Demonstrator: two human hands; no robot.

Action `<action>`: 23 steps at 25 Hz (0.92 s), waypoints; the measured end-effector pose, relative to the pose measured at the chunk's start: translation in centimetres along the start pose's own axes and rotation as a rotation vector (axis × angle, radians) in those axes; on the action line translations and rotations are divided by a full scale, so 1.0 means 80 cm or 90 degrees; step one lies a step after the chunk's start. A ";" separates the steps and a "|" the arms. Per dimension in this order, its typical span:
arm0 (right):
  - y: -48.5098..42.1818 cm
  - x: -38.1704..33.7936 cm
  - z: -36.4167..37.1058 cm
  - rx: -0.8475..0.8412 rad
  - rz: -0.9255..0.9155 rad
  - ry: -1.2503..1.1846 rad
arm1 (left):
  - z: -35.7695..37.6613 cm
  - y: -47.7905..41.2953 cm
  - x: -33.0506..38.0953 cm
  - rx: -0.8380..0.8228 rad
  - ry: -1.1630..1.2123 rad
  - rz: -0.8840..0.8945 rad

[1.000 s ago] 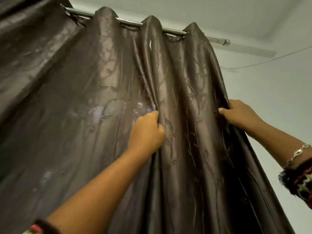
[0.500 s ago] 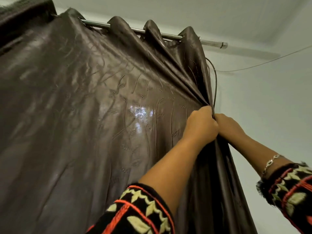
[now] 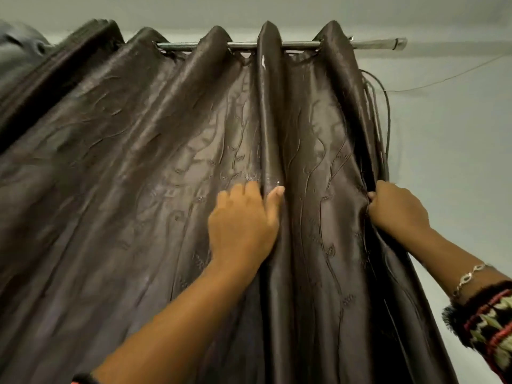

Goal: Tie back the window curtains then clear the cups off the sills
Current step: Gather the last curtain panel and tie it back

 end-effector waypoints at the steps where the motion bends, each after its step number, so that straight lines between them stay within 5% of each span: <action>1: 0.001 -0.005 0.004 0.002 0.004 -0.010 | -0.006 0.001 -0.022 0.045 -0.042 -0.019; 4: 0.010 -0.019 0.014 0.005 0.013 -0.039 | -0.027 -0.009 -0.091 0.110 -0.082 -0.112; 10: 0.013 -0.045 0.033 -0.007 0.000 -0.055 | -0.064 -0.025 -0.211 0.004 0.014 -0.348; 15: 0.013 -0.061 0.046 -0.014 -0.014 -0.050 | -0.060 -0.022 -0.213 -0.025 0.103 -0.217; 23: 0.017 -0.053 0.044 -0.006 -0.015 -0.064 | 0.004 -0.030 -0.095 -0.109 0.164 -0.010</action>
Point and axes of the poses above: each hand's wrist, its own y-axis away from the middle knuckle, its own z-axis out of the palm, x = y × z, the point moved 1 cm from there along -y, towards the middle knuckle, and after that the axes turned 6 degrees about -x, right-handed, at the moved point
